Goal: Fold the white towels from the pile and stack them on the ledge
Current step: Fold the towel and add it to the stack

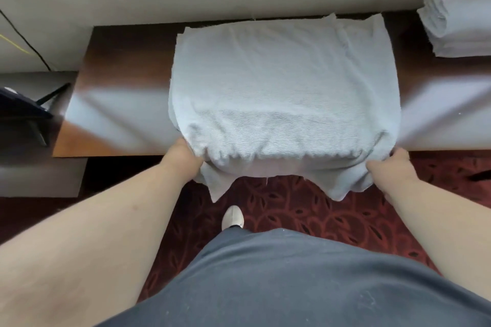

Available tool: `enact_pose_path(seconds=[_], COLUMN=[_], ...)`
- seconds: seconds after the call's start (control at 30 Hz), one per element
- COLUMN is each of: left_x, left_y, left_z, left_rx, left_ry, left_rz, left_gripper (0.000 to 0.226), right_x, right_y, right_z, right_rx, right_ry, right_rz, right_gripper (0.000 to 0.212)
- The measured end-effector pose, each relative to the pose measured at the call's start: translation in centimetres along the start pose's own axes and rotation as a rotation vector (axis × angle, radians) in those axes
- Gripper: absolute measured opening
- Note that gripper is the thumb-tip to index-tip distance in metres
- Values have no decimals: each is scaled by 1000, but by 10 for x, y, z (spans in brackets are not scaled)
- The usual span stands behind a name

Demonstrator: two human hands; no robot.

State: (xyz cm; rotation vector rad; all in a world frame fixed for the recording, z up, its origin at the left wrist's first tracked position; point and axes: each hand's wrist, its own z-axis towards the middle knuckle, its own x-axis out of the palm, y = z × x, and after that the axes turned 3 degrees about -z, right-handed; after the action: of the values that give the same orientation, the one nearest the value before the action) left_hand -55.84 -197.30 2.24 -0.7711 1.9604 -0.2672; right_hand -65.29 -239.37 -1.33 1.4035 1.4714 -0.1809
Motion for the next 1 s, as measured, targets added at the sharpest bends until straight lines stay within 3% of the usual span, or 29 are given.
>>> enact_pose_path(seconds=[0.1, 0.27, 0.37, 0.57, 0.7, 0.77, 0.83, 1.0], left_x=[-2, -13, -16, -22, -41, -54, -67, -88], left_y=[12, 2, -17, -67, -101, -114, -123, -158], left_z=[-1, -3, -5, -6, 7, 17, 30, 68], left_rx=[-128, -199, -191, -206, -187, -121, -71, -28], left_ry=[-23, 33, 86, 115, 141, 212, 293, 440], left_rz=[-157, -466, -644, -951, -1078, -1121, -1084, -859], left_gripper=[39, 50, 51, 45, 30, 35, 39, 29], right_x=[-5, -16, -19, -31, -46, -52, -57, -55], right_y=[-7, -2, 19, 62, 101, 120, 136, 170], right_z=[4, 9, 4, 2, 4, 9, 17, 38], right_rx=[112, 96, 57, 53, -47, -68, -89, -28], right_ry=[-25, 152, 207, 258, 296, 283, 216, 177], right_rz=[216, 462, 516, 576, 523, 448, 380, 512], right_gripper=[28, 16, 32, 40, 86, 90, 81, 66])
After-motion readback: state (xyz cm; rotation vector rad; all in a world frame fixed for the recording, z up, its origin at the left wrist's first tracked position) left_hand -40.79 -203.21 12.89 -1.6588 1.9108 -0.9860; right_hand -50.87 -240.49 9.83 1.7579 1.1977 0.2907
